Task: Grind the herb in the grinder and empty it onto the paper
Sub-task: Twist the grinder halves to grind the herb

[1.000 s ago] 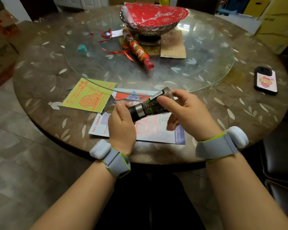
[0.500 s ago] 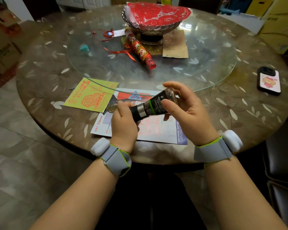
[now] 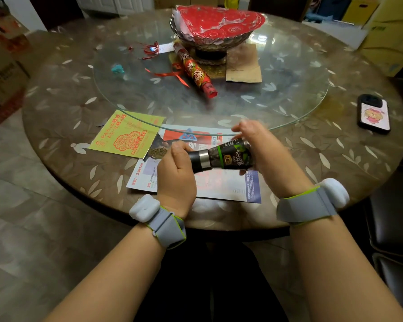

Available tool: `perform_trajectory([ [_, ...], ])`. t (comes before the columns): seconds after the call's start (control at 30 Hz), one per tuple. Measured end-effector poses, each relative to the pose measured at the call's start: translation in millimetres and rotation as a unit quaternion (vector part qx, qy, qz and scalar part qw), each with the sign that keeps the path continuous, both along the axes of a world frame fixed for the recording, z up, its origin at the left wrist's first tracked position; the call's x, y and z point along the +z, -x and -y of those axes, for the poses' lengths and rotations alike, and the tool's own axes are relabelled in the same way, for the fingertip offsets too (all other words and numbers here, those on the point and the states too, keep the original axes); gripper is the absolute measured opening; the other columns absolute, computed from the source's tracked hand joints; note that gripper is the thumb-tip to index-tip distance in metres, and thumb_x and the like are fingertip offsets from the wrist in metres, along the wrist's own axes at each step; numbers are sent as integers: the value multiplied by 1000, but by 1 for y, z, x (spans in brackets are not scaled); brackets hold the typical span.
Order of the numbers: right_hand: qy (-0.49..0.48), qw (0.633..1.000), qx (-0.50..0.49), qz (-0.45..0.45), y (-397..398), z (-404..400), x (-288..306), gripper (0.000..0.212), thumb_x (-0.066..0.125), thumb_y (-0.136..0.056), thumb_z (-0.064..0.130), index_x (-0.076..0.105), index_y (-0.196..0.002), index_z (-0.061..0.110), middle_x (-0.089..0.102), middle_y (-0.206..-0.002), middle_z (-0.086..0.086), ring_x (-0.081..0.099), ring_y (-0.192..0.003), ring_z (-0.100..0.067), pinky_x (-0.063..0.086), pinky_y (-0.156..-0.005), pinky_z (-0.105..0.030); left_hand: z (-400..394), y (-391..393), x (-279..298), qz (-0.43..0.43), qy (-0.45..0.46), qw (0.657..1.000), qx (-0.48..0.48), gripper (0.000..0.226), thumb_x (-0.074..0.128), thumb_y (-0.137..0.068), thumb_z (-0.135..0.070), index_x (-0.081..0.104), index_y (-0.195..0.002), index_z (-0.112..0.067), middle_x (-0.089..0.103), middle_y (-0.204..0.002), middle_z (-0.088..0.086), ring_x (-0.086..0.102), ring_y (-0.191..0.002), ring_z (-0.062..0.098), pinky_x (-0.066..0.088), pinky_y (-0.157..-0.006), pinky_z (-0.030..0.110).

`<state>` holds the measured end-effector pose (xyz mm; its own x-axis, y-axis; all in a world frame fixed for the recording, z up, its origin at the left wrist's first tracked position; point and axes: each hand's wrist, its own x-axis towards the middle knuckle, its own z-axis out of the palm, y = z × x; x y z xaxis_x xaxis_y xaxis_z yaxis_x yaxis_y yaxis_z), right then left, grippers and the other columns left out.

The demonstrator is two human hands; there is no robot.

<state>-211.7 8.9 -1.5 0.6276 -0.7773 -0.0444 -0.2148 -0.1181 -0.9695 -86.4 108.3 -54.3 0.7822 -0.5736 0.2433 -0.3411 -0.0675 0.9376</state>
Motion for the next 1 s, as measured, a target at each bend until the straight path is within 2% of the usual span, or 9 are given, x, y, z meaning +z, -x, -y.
perform_trajectory([
  [0.1, -37, 993, 57, 95, 6, 5, -6, 40, 61, -77, 23, 56, -116, 15, 56, -110, -15, 61, -77, -22, 50, -52, -29, 3, -2, 2, -111, -11, 994, 13, 44, 20, -102, -34, 55, -78, -25, 55, -72, -1, 52, -75, 28, 50, -74, 48],
  [0.2, -16, 994, 49, 97, 8, 2, -6, 32, 66, -83, 19, 59, -111, 5, 63, -97, -19, 63, -69, -26, 55, -52, -34, 5, -2, 1, -140, -6, 990, 22, 44, 21, -104, -29, 56, -79, -23, 55, -74, 0, 51, -76, 27, 48, -74, 43],
  [0.27, 9, 998, 0, 61, 3, -2, -5, 25, 63, -89, 28, 63, -96, 4, 67, -75, -16, 60, -48, -27, 50, -41, -31, 4, -1, -1, -101, -4, 995, 21, 44, 21, -100, -34, 58, -83, -16, 55, -72, -3, 51, -75, 23, 45, -72, 34],
  [0.37, 72, 993, -51, -77, -1, -4, -3, 54, 49, -91, 51, 60, -68, 4, 55, -39, -9, 48, -26, -21, 33, -31, -19, 0, 1, -3, -22, 1, 1000, 6, 50, 19, -94, -39, 59, -87, -9, 54, -69, -3, 48, -70, 15, 40, -67, 28],
  [0.5, -74, 980, -32, -180, 3, -2, -3, 68, 35, -89, 65, 59, -68, 5, 48, -37, -9, 36, -23, -18, 25, -32, -12, -7, -2, -4, 89, -4, 996, -20, 58, 16, -92, -42, 59, -85, -5, 57, -68, 10, 46, -65, 17, 37, -62, 35],
  [0.67, -183, 981, -36, -46, 1, 2, -21, 60, 36, -93, 57, 58, -71, 6, 52, -51, -19, 36, -27, -19, 24, -33, -14, -11, 2, 17, 118, 28, 991, -59, 33, 51, -83, -43, 53, -89, -10, 54, -72, -6, 51, -67, 6, 42, -61, 21],
  [0.77, -258, 965, -21, 35, 0, 5, -29, 58, 34, -96, 51, 55, -71, 4, 53, -46, -17, 32, -23, -17, 21, -31, -11, -13, 14, 24, 175, 64, 975, -123, 43, 76, -71, -30, 51, -101, -13, 56, -87, -8, 57, -77, 5, 46, -70, 16],
  [0.87, -273, 960, -17, 50, 1, 4, -30, 58, 34, -98, 48, 51, -62, 6, 49, -36, -9, 29, -21, -16, 17, -32, -11, -16, 20, 25, 185, 96, 965, -159, 48, 83, -68, -25, 51, -104, -21, 57, -90, -13, 54, -73, -1, 42, -63, 11],
  [1.0, -288, 958, -5, 21, -1, 1, -30, 51, 37, -95, 52, 47, -70, 9, 46, -36, -6, 29, -21, -15, 17, -36, -10, -21, 20, 33, 169, 130, 959, -185, 49, 85, -67, -26, 53, -104, -21, 63, -87, 1, 59, -70, 24, 48, -56, 35],
])
